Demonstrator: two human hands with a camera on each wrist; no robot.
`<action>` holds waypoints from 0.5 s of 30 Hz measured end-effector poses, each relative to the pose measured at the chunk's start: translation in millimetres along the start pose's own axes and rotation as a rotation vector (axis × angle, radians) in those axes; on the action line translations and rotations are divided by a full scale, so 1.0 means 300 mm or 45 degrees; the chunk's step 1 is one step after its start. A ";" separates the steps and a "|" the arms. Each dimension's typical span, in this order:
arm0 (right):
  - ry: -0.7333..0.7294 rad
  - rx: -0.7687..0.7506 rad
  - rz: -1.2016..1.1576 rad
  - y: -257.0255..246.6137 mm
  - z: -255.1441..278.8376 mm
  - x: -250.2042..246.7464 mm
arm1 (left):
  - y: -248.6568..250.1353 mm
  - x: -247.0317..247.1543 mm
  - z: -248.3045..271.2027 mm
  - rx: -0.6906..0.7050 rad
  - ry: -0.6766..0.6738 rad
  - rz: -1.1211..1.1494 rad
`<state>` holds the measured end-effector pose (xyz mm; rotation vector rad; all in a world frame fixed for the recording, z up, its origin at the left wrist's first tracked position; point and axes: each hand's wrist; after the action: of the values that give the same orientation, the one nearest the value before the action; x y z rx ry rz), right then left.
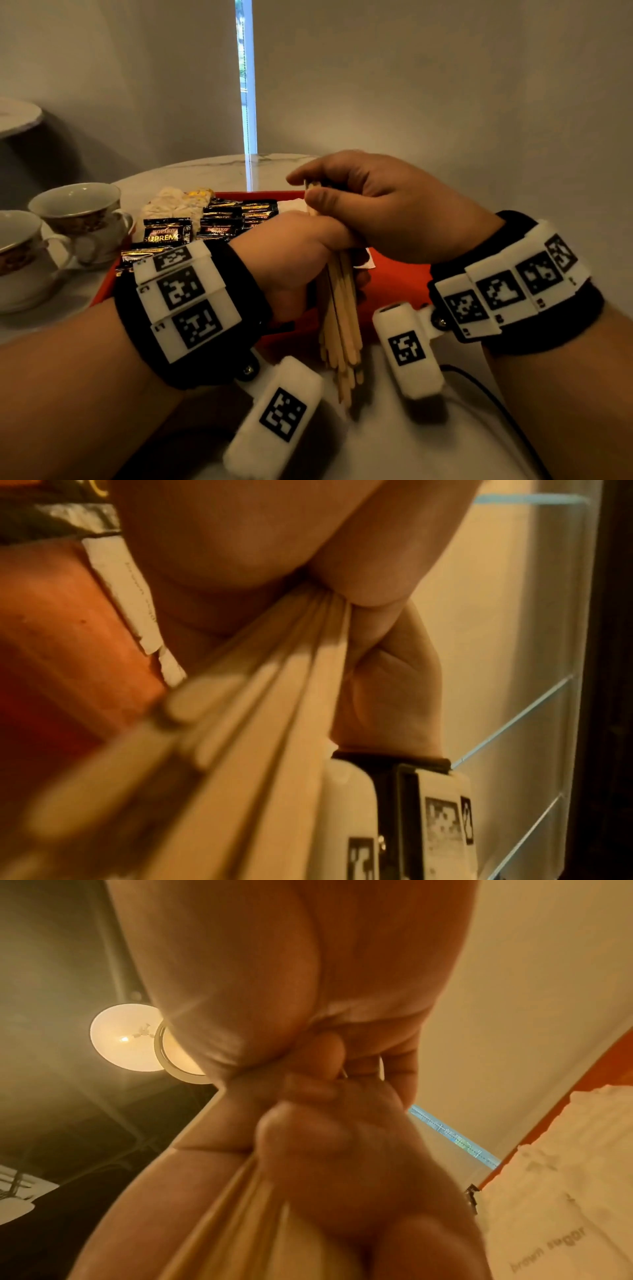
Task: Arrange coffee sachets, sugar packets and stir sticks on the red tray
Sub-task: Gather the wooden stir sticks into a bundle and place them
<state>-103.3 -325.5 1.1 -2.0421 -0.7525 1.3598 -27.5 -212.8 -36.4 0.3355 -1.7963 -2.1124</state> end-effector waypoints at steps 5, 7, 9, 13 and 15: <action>0.229 -0.090 -0.122 0.003 -0.003 -0.021 | 0.018 -0.008 0.004 0.034 -0.024 -0.002; 0.166 -0.089 -0.177 0.001 -0.002 -0.011 | 0.019 -0.008 0.008 0.048 -0.024 0.002; 0.068 -0.076 -0.200 0.001 0.000 0.010 | 0.019 -0.013 0.005 0.064 -0.012 0.021; 0.197 -0.123 -0.258 0.000 -0.003 0.004 | 0.027 -0.016 0.008 0.129 0.040 0.053; 0.380 -0.120 -0.371 0.004 -0.008 -0.007 | 0.047 -0.017 0.007 0.226 0.127 0.151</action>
<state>-101.6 -328.2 2.2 -2.0492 -0.9474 0.8504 -22.1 -210.7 -22.4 0.3627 -1.8999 -1.8294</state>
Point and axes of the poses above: each hand's wrist, its own z-axis away from the middle knuckle, its own x-axis out of the palm, y = z × x, and after that the axes turned 10 degrees about -z, right-handed
